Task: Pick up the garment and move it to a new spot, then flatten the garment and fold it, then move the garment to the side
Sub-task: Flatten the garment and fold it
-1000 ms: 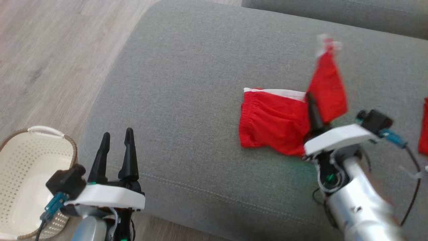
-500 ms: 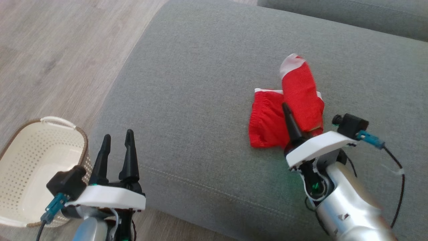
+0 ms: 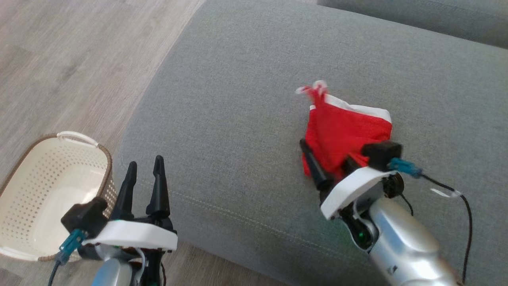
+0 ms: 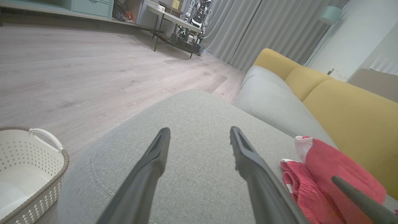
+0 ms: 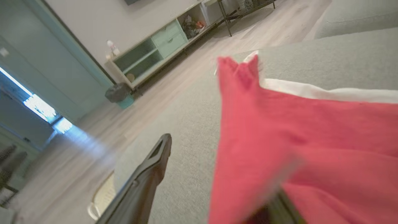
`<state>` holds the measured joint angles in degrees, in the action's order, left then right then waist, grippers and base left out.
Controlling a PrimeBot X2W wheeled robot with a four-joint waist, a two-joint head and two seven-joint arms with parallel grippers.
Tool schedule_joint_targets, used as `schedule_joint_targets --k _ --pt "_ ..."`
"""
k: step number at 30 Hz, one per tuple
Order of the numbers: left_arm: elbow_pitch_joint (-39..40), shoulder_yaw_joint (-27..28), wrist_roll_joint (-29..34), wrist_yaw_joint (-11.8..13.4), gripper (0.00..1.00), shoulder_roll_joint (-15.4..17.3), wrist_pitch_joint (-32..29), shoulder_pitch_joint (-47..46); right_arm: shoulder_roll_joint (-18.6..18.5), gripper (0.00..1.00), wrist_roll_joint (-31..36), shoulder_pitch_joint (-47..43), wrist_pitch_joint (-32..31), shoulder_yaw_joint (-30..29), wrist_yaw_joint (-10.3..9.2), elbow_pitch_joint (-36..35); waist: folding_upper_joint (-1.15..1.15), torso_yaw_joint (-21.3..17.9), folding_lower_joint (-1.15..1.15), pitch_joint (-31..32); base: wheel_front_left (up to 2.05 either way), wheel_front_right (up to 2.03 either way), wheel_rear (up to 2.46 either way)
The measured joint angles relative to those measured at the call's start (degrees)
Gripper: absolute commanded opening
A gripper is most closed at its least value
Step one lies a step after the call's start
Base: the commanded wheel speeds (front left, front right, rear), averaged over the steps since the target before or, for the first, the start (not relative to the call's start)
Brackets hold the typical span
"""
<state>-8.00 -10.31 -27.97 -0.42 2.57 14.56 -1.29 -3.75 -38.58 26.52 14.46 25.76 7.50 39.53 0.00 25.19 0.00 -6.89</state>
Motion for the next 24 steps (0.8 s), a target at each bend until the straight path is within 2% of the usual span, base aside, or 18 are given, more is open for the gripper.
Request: schedule_joint_targets --k 2,6,14,19,24 --pt "0.0 0.0 -0.01 0.01 1.0 0.0 0.0 0.0 0.0 1.0 5.65 0.12 0.0 0.69 0.0 0.68 0.0 0.01 0.0 -0.14 0.0 0.0 0.0" --pt "0.0 -0.07 -0.25 0.1 1.0 0.0 0.0 0.0 0.0 1.0 11.38 0.26 0.0 1.29 0.0 1.4 0.0 0.11 0.0 -0.31 0.0 0.0 0.0" --pt "0.13 0.27 -0.52 0.41 1.0 0.0 0.0 0.0 0.02 1.0 9.4 0.24 0.0 3.85 0.0 3.11 0.0 -1.58 0.0 0.37 0.0 0.0 0.0" --pt "2.29 1.31 -0.43 -0.16 1.0 -0.01 0.0 0.07 0.04 1.0 11.68 0.14 0.0 -3.38 0.0 -3.27 0.0 -4.78 0.0 1.49 0.0 0.0 0.0" --pt "3.81 1.91 -0.21 -0.15 1.0 0.0 0.0 0.43 0.02 1.0 28.37 -3.53 0.0 -15.14 0.0 -12.13 0.0 -8.56 0.0 3.33 0.0 0.0 0.0"
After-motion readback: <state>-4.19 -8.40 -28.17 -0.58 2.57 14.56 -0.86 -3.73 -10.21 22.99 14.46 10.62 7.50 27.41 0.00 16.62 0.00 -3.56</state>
